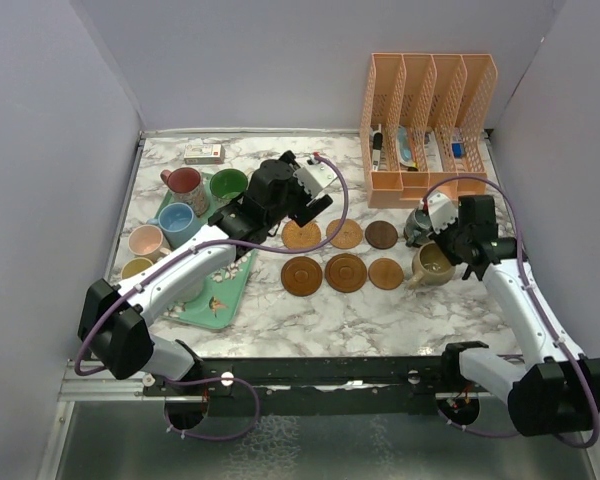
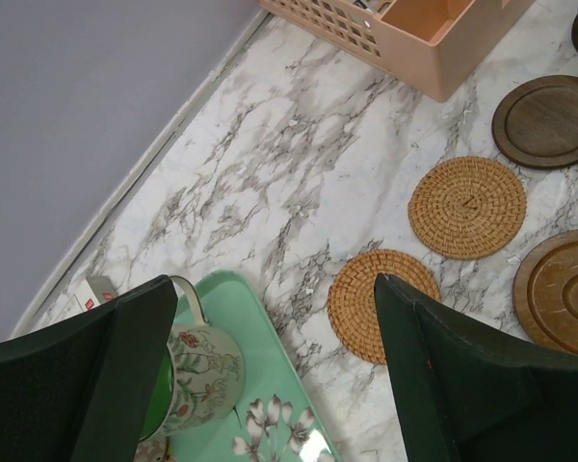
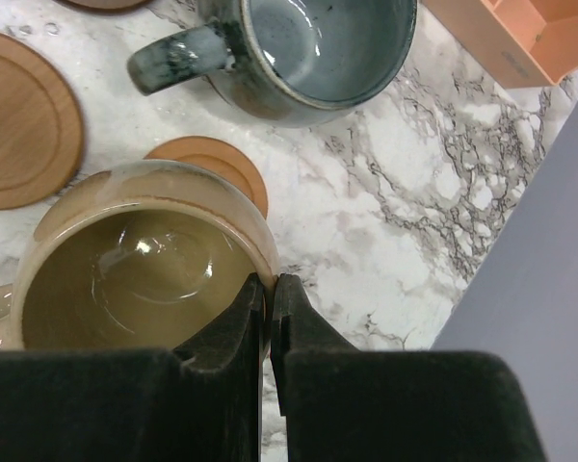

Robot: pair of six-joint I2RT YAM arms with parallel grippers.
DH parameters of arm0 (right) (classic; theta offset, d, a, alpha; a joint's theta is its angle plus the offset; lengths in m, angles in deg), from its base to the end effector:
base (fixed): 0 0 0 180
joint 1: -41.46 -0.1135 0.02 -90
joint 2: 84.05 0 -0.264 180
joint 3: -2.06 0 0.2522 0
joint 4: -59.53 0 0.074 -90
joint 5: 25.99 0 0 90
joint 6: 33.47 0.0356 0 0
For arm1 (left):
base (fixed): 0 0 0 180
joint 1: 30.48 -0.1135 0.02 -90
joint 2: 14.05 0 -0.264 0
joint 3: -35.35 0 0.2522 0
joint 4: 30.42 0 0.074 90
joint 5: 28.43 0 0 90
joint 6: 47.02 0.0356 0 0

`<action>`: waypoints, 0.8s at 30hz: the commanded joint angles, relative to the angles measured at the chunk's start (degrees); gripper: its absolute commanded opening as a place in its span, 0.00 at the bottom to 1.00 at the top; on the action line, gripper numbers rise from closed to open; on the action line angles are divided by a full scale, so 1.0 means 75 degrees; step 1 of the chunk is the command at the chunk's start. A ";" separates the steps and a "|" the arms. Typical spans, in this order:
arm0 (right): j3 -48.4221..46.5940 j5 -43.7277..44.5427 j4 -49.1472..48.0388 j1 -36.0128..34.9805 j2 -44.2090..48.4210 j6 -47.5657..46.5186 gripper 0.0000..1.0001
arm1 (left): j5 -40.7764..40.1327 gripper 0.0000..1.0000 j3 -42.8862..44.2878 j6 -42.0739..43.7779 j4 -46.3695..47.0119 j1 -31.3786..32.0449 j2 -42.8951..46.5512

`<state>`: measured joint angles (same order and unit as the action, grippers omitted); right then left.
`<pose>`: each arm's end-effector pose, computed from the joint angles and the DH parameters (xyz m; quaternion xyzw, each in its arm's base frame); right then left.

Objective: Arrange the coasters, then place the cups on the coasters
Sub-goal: Place the cup on the coaster.

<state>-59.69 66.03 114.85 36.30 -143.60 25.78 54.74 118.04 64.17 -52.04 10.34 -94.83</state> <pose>0.2033 0.0171 0.2631 -0.2871 0.9040 -0.0863 0.3047 0.2545 -0.2143 0.3456 0.3911 0.7173 -0.0500 0.5745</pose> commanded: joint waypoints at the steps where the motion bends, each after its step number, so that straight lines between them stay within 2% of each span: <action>1: 0.0030 -0.0859 -0.1058 0.0537 -0.0250 -0.0692 0.01 | 0.0122 0.88 -0.0060 0.0060 0.0212 -0.0045 0.0274; 10: -0.0040 -0.1693 -0.1299 0.1087 -0.0820 -0.1122 0.01 | 0.0226 0.88 -0.0101 0.0062 0.0234 -0.0050 0.0329; 24: -0.0116 -0.2340 -0.1393 0.1510 -0.1195 -0.1711 0.01 | 0.0382 0.88 -0.0096 0.0078 0.0158 -0.0050 0.0389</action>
<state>-59.08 52.59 108.34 46.46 -152.52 15.34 56.07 117.65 64.39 -51.95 10.34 -93.69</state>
